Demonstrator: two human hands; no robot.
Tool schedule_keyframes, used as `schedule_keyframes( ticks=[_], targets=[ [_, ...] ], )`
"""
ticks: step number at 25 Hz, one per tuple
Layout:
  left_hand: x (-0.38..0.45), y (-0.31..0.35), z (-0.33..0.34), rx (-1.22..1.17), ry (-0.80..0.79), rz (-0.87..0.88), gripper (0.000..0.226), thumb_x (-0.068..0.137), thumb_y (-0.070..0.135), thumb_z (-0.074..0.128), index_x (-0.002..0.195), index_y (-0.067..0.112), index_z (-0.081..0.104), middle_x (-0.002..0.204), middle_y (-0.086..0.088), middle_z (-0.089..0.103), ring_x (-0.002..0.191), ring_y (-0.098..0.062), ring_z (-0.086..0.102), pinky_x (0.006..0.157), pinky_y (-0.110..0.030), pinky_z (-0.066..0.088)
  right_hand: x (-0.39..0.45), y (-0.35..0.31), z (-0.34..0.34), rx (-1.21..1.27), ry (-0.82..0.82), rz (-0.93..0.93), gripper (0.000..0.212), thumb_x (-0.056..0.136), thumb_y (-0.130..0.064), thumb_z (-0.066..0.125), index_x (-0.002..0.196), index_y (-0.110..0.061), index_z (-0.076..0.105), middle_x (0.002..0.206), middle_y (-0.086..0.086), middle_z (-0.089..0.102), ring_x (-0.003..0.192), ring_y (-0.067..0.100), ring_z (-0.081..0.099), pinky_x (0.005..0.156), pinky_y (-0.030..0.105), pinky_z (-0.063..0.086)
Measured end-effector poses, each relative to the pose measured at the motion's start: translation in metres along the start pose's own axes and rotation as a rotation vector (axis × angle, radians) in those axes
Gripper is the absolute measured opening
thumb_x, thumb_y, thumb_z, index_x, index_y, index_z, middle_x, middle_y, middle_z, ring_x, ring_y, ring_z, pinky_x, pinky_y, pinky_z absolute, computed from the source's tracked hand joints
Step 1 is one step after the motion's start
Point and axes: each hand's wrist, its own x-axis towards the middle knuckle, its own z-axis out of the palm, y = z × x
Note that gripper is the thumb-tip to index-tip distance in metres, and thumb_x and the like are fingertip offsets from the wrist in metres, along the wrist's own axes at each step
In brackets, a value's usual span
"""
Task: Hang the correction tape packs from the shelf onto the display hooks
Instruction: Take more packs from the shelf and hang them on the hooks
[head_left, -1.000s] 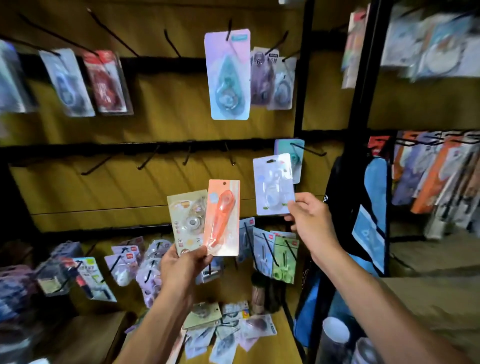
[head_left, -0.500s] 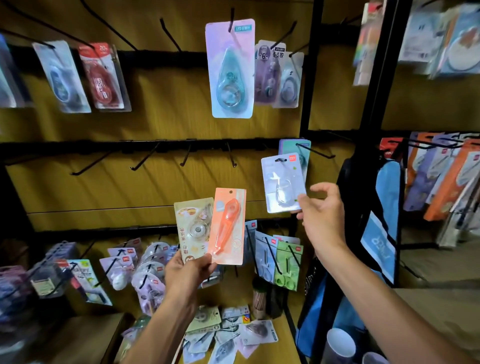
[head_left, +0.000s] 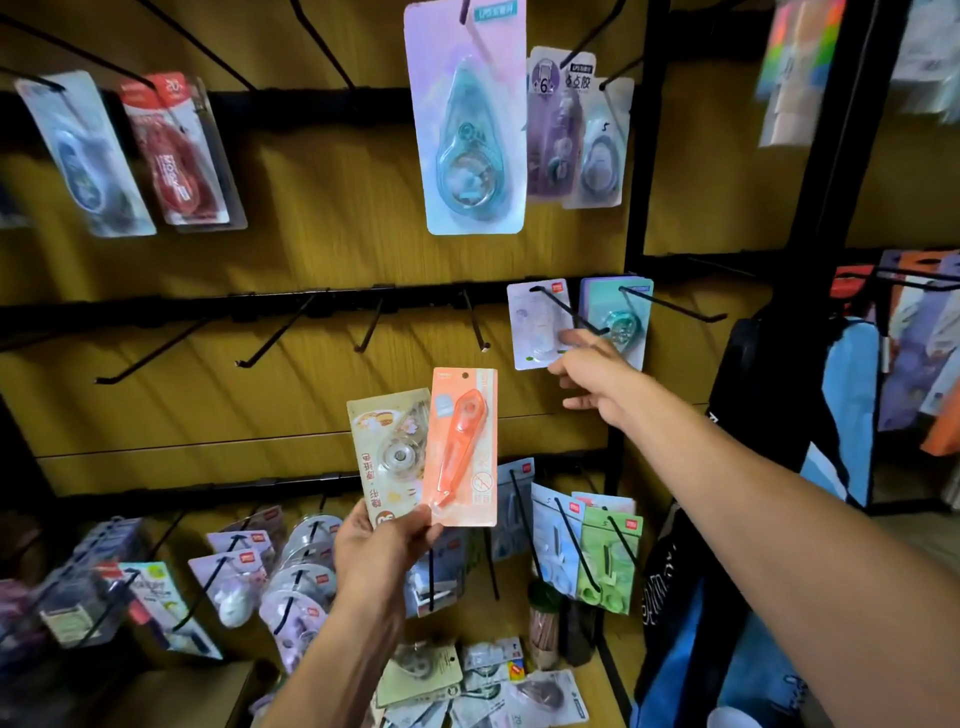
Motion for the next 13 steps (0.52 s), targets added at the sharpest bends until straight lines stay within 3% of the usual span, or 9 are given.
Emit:
schedule_keyframes(
  ticks=[2, 4, 6, 8, 11, 13],
  targets=[
    [0.006, 0.003, -0.003, 0.006, -0.001, 0.009, 0.031, 0.085, -0.017, 0.058, 0.105, 0.006, 0.060, 0.103, -0.017, 0.070, 0.089, -0.030, 0.068, 0.055, -0.021, 0.058, 0.011, 0.003, 0.005, 0.100, -0.044, 0.066, 0.049, 0.091, -0.003, 0.054, 0.134, -0.027, 0.051, 0.124, 0.003, 0.053, 0.107, 0.022, 0.053, 0.075, 0.038, 0.053],
    [0.009, 0.007, -0.004, 0.009, 0.004, 0.018, 0.031, 0.084, -0.017, 0.059, 0.103, 0.007, 0.061, 0.100, -0.017, 0.071, 0.083, -0.028, 0.067, 0.055, -0.021, 0.058, 0.013, 0.013, 0.008, 0.184, -0.080, 0.115, 0.051, 0.093, -0.003, 0.055, 0.135, -0.031, 0.048, 0.134, 0.002, 0.047, 0.125, 0.030, 0.046, 0.087, 0.045, 0.050],
    [0.010, 0.007, -0.008, -0.010, 0.020, 0.023, 0.031, 0.084, -0.017, 0.059, 0.102, 0.008, 0.062, 0.101, -0.016, 0.071, 0.081, -0.027, 0.068, 0.056, -0.022, 0.059, 0.000, 0.027, 0.015, 0.186, -0.076, 0.158, 0.053, 0.093, -0.008, 0.060, 0.139, -0.029, 0.044, 0.140, 0.003, 0.044, 0.130, 0.033, 0.044, 0.090, 0.046, 0.049],
    [0.005, 0.003, -0.009, -0.044, 0.018, 0.026, 0.033, 0.084, -0.018, 0.059, 0.102, 0.010, 0.063, 0.100, -0.012, 0.073, 0.085, -0.025, 0.069, 0.058, -0.023, 0.059, -0.025, 0.044, 0.024, 0.124, -0.150, 0.186, 0.046, 0.092, -0.016, 0.065, 0.134, -0.021, 0.048, 0.139, 0.005, 0.051, 0.117, 0.032, 0.056, 0.084, 0.045, 0.055],
    [-0.007, -0.007, -0.005, -0.085, 0.016, 0.022, 0.034, 0.085, -0.017, 0.058, 0.106, 0.008, 0.063, 0.098, -0.010, 0.073, 0.085, -0.024, 0.069, 0.056, -0.021, 0.058, -0.079, 0.068, 0.043, 0.071, -0.433, 0.180, 0.030, 0.092, -0.021, 0.068, 0.120, -0.012, 0.061, 0.115, 0.012, 0.069, 0.094, 0.031, 0.070, 0.076, 0.042, 0.059],
    [-0.015, -0.013, -0.003, -0.097, 0.006, 0.019, 0.031, 0.086, -0.015, 0.057, 0.107, 0.007, 0.064, 0.096, -0.011, 0.073, 0.082, -0.023, 0.069, 0.056, -0.022, 0.058, -0.105, 0.081, 0.053, 0.019, -0.438, 0.098, 0.022, 0.096, -0.016, 0.062, 0.117, -0.015, 0.064, 0.098, 0.009, 0.075, 0.074, 0.023, 0.072, 0.062, 0.033, 0.057]
  ],
)
